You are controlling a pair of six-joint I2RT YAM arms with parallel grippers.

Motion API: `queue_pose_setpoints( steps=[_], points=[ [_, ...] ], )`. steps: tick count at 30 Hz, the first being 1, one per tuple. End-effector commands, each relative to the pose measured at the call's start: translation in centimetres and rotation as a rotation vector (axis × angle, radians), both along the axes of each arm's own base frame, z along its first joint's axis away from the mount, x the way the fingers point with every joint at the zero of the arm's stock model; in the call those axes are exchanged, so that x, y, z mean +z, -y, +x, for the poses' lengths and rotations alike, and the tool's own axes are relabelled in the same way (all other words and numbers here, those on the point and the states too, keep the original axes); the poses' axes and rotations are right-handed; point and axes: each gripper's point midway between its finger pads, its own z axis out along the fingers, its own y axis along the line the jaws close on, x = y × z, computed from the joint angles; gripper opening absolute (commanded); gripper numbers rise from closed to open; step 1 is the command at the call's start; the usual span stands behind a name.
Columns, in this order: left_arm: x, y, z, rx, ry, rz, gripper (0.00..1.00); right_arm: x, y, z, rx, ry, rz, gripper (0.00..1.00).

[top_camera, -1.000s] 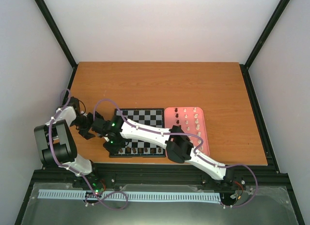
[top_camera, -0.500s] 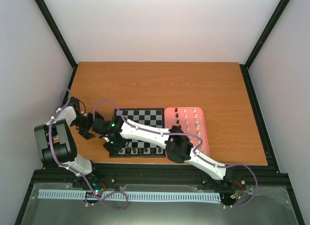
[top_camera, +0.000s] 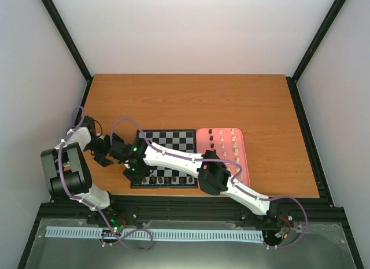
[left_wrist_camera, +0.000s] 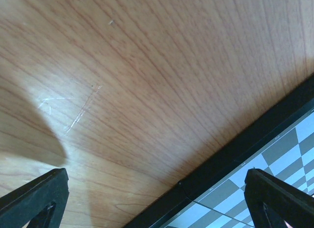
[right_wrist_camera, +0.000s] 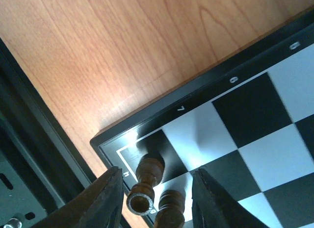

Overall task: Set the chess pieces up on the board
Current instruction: Place the chess piece on the chessboard.

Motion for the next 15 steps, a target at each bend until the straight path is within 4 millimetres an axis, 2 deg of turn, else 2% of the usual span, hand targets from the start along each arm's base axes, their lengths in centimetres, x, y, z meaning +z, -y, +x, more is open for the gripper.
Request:
queue_pose_setpoints(
  steps=[1, 5, 9, 11, 15],
  points=[
    [0.1, -0.3, 0.5, 0.002, 0.016, -0.001, 1.0, 5.3, -0.7, 1.8, -0.008, 0.118, 0.099, 0.42],
    [0.2, -0.3, 0.6, 0.002, 0.016, -0.004, 1.0, 8.7, 0.3, 3.8, -0.056, 0.185, 0.135, 0.49],
    [0.4, -0.3, 0.8, 0.0, 0.021, -0.004, 1.0, 11.7, 2.9, 7.0, -0.153, 0.227, 0.151, 0.61],
    [0.5, -0.3, 0.9, 0.001, 0.023, -0.007, 1.0, 12.7, 5.1, 9.1, -0.216, 0.244, 0.144, 0.7],
    [0.6, -0.2, 1.0, -0.01, 0.024, -0.011, 1.0, 13.3, 11.1, 14.7, -0.361, 0.312, 0.079, 0.99]
  ],
)
